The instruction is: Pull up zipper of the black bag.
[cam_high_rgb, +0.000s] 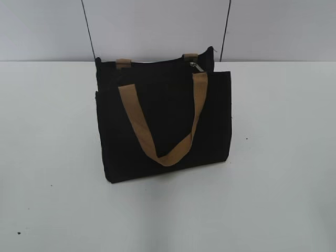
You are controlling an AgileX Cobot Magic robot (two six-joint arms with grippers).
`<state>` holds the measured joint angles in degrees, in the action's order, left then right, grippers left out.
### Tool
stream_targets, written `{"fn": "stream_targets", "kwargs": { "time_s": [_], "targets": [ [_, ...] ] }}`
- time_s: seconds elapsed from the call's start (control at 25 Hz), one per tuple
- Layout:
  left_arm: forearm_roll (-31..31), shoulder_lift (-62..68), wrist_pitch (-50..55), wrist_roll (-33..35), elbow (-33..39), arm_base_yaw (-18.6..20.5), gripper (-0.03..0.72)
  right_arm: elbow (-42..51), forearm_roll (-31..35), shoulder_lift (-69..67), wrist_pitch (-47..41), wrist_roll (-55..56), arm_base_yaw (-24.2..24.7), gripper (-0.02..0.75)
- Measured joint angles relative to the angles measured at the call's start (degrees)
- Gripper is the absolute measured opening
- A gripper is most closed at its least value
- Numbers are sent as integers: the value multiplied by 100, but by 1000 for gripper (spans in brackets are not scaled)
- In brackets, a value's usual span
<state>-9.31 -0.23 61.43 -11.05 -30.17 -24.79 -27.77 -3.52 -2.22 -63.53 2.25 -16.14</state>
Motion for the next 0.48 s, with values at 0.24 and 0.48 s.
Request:
{"fn": "stream_targets", "kwargs": {
  "time_s": [0.24, 0.48],
  "targets": [
    [-2, -31, 2, 0, 0, 1221, 499, 0, 0, 263, -1, 0, 866, 596],
    [-1, -31, 2, 0, 0, 1862, 499, 0, 8, 263, 4, 5, 1364, 596]
  ]
}}
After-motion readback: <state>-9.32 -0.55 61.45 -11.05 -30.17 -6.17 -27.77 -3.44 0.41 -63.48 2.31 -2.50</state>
